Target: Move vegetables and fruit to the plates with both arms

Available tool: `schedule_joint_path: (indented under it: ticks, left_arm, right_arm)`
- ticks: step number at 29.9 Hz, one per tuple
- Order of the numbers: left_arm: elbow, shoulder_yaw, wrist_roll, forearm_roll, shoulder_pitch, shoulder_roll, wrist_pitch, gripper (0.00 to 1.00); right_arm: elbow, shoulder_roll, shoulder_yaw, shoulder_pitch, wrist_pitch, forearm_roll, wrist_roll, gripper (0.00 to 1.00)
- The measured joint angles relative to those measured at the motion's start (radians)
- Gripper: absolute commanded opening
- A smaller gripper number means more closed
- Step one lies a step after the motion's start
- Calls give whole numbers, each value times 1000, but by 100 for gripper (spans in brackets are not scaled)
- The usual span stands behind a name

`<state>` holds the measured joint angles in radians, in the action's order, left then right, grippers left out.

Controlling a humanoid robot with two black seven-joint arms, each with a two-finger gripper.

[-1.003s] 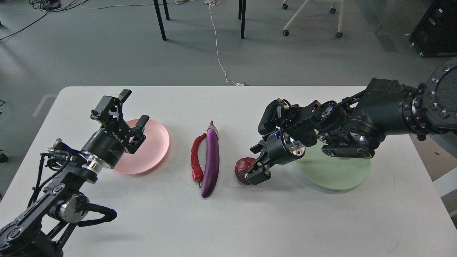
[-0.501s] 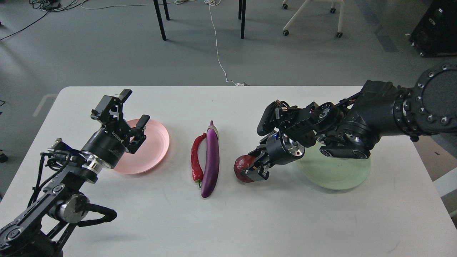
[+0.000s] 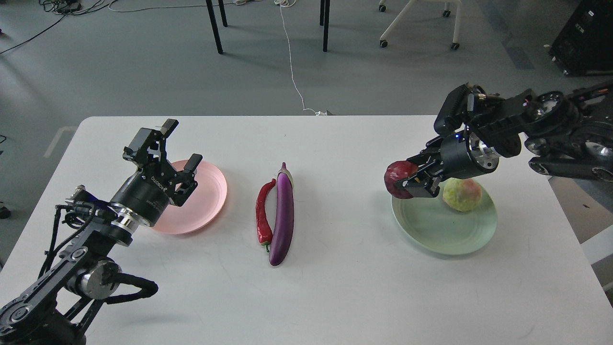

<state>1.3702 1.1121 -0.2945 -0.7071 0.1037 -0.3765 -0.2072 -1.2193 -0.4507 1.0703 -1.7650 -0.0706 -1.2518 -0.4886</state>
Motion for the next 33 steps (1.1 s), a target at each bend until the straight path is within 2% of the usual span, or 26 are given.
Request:
schedule_joint_path:
  ticks: [4,8,11,14,16,24,29,33]
  left_arm:
    - [0,-5,1,0,1,5,0,98]
    - [0,-7,1,-1,1,8,0,98]
    - [0,-8,1,-2,2,4,-1,98]
    - [1,-8,1,-2,2,2,-3,98]
    - [2,-8,2,-2,2,1,-3,98]
    - [3,-8,3,-4,9,-4,-5,98]
    - [21,-8,3,-37,16,-39,-6,98]
    - [42,-31,3,-126,33,-55,-6,98]
  right_arm:
    - [-21,-90,8,32,1,-40,0,51]
    - [-20,-120,13,82,2,-44,0,56]
    - [-12,-134,14,116,2,-43,0,77]
    - [-11,-142,10,137,2,-41,0,85]
    - [-9,-145,7,147,2,-40,0,93]
    - [-12,-199,-74,149,2,-13,0,97]
    - [-54,-293,-316,212,4,247,0,97]
    - [-73,-319,-579,408,3,631,0,98]
